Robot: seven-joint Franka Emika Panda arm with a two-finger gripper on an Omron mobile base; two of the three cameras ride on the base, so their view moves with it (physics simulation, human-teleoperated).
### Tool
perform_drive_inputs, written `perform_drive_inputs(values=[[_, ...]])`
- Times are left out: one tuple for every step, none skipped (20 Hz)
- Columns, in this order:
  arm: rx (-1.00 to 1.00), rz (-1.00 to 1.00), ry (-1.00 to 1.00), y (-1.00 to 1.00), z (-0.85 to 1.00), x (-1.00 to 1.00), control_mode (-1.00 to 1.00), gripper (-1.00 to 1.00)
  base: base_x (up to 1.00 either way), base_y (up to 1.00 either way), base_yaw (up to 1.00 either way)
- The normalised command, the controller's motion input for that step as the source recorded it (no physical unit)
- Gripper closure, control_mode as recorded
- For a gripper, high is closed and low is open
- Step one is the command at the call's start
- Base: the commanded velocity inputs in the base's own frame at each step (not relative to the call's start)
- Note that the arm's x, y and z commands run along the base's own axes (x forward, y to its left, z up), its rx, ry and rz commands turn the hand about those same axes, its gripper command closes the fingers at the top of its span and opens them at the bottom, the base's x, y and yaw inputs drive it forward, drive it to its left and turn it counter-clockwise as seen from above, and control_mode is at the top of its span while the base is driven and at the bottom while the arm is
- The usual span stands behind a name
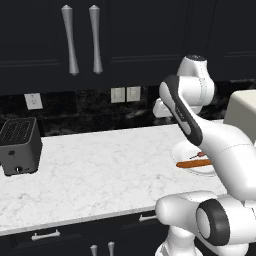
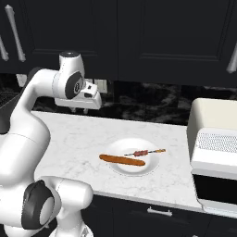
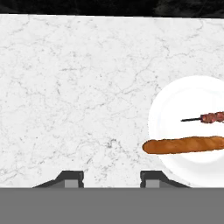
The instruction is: Pick up the kebab skewer and baguette bread, and place them inside the toaster oven. Close the toaster oven door and start by setting the timer.
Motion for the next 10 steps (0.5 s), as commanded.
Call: perform_drive_inputs(values=[[0.00,0.00,0.00,0.00,0.00,0.00,1.00,-1.00,0.00,0.00,0.00],[0.00,0.00,0.00,0.00,0.00,0.00,1.00,-1.00,0.00,0.00,0.00],[0.00,0.00,0.00,0.00,0.00,0.00,1.00,-1.00,0.00,0.00,0.00],[0.00,0.00,0.00,0.00,0.00,0.00,1.00,-1.00,0.00,0.00,0.00],[0.00,0.00,0.00,0.00,0.00,0.00,1.00,-1.00,0.00,0.00,0.00],[0.00,0.00,0.00,0.00,0.00,0.00,1.00,-1.00,0.00,0.00,0.00],[0.00,0.00,0.00,0.00,0.00,0.00,1.00,-1.00,0.00,0.00,0.00],[0.00,0.00,0.00,0.00,0.00,0.00,1.00,-1.00,0.00,0.00,0.00],[0.00,0.00,0.00,0.00,0.00,0.00,1.00,-1.00,0.00,0.00,0.00],[0.00,0.00,0.00,0.00,0.00,0.00,1.00,-1.00,0.00,0.00,0.00]])
